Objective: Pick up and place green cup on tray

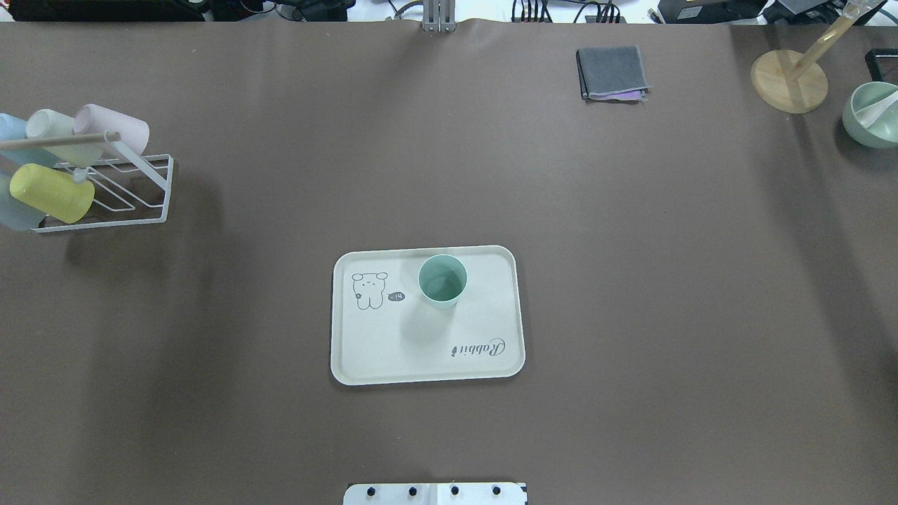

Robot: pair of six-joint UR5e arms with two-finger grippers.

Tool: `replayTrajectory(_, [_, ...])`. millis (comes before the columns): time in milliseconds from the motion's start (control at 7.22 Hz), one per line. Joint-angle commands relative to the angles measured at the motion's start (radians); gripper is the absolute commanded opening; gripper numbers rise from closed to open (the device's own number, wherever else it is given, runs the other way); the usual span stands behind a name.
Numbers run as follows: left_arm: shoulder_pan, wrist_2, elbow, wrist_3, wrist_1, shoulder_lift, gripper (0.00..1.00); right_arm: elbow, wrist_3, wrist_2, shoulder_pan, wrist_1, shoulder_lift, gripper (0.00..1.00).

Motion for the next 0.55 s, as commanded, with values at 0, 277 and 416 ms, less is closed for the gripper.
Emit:
replayTrajectory(0, [0.003, 0.049, 0.047, 0.002, -0.005, 0.084, 0.99, -0.002, 0.0, -0.002, 0.0, 0.0, -0.002, 1.0])
replayTrajectory(277, [-0.002, 0.085, 0.051, -0.001, -0.005, 0.143, 0.99, -0.002, 0.0, 0.0, 0.0, 0.0, -0.003, 1.0])
replayTrajectory(416, [0.001, 0.097, 0.058, -0.004, -0.006, 0.144, 0.99, -0.002, 0.0, 0.0, 0.0, 0.0, -0.003, 1.0])
